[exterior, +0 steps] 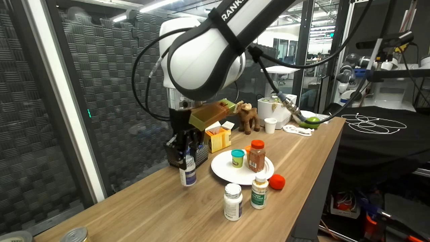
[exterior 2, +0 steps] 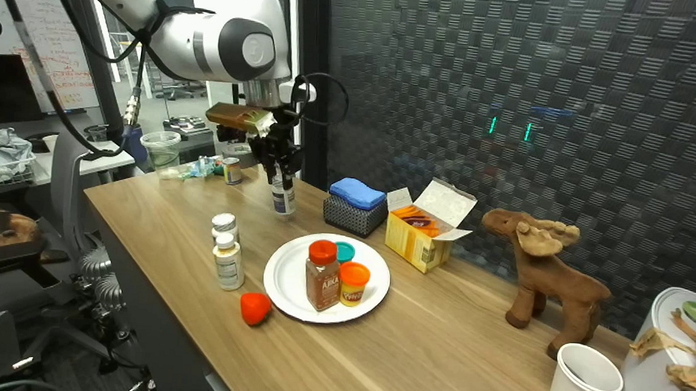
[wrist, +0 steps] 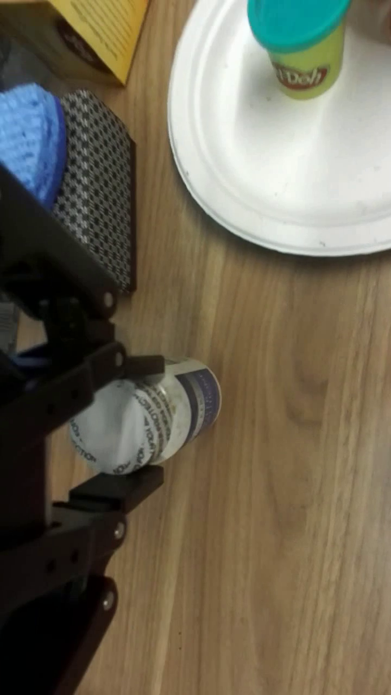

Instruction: Put the bottles on the tray

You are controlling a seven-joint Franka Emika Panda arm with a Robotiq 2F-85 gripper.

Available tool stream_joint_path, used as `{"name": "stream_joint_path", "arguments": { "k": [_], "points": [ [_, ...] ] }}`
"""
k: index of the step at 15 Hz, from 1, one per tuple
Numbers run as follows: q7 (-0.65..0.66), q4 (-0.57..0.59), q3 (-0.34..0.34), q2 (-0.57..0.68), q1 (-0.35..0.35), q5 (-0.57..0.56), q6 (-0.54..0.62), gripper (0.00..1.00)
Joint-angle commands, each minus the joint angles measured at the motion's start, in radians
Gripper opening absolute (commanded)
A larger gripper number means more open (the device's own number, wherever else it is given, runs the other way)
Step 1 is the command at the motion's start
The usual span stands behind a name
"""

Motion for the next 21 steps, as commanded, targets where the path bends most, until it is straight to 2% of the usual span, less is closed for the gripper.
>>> {"name": "stream_joint_path", "arguments": {
  "k": [1, 6, 14, 21],
  "points": [
    [0.089, -0.052, -0.051, -0.110, 0.015, -0.057, -0.005, 0.20],
    [0.119, -0.081, -0.075, -0.157, -0.028, -0.048, -0.031, 0.20],
    [0.153, -0.125, -0.105, -0.139, -0.093, -0.031, -0.032, 0.20],
    [0.144, -0.148, -0.088, -0.125, -0.116, 0.030, -0.039, 0.20]
  ]
}}
